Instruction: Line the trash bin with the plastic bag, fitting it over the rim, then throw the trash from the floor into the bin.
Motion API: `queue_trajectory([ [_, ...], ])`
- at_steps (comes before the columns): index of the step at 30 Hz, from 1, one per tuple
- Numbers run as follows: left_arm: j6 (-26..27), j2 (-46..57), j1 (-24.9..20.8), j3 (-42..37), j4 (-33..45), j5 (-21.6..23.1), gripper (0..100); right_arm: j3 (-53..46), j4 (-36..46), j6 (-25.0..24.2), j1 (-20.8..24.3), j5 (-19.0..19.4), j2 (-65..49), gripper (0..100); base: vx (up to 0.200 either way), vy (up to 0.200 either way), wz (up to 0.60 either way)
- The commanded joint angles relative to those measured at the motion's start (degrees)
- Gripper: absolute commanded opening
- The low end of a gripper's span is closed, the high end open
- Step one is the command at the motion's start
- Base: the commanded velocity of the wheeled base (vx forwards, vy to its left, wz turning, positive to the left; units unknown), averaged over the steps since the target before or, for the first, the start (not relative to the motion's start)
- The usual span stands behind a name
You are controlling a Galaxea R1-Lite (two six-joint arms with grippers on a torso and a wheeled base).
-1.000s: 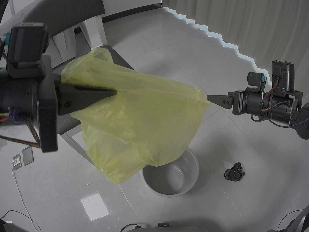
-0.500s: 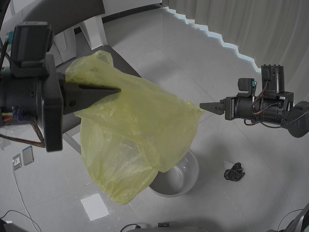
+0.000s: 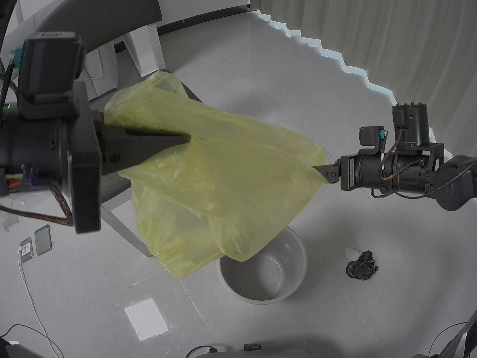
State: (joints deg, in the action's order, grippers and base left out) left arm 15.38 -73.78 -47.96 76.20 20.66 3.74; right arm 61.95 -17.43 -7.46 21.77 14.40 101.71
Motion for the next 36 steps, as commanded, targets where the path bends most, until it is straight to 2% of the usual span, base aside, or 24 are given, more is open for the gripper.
queue_trajectory([
  [1, 0.1, -0.9, 0.1, 0.0, -0.6, 0.0, 0, -2.4, 0.0, 0.1, 0.1, 0.2, 0.2, 100, 0.0, 0.0, 0.0],
  [10, 0.1, -2.3, 0.1, 0.0, -4.8, -0.1, 0, -3.9, -0.2, -1.8, 1.5, 3.3, 0.9, 100, 0.0, 0.0, 0.0],
  [11, 0.1, -2.3, 0.1, 0.0, -4.8, 0.0, 0, -4.0, -0.2, -2.2, 2.0, 3.7, 0.9, 0, 0.0, 0.0, 0.0],
  [19, 0.0, -2.4, 0.1, 0.4, -4.8, 0.3, 0, -4.4, -0.2, -3.7, 3.5, 3.9, 0.2, 0, 0.0, 0.0, 0.0],
  [24, -1.7, -5.3, 1.7, 2.0, -5.5, 0.0, 0, -4.6, 0.2, -4.8, 4.1, 3.2, -0.4, 0, 0.0, 0.0, 0.0],
  [26, -6.7, -7.4, 4.8, 1.3, -6.4, -1.4, 0, -6.6, 0.4, -4.8, 3.8, 1.3, -1.4, 0, 0.0, 0.0, 0.0],
  [29, -17.0, -8.4, 4.8, -0.7, -8.4, -6.2, 0, -9.1, 0.4, -4.8, 3.7, -1.8, -1.8, 0, 0.0, 0.0, 0.0],
  [31, -26.4, -8.8, 4.4, -1.9, -10.2, -9.2, 0, -10.6, 0.3, -4.8, 3.7, -3.6, -1.3, 0, 0.0, 0.0, 0.0],
  [34, -37.5, -8.8, 5.1, -5.1, -10.8, -9.4, 0, -12.3, 0.1, -4.8, 3.8, -4.9, -0.5, 0, 0.0, 0.0, 0.0],
  [36, -41.7, -8.8, 5.5, -9.1, -11.5, -9.5, 0, -12.9, -0.2, -4.4, 4.0, -5.6, 1.2, 0, 0.0, 0.0, 0.0],
])
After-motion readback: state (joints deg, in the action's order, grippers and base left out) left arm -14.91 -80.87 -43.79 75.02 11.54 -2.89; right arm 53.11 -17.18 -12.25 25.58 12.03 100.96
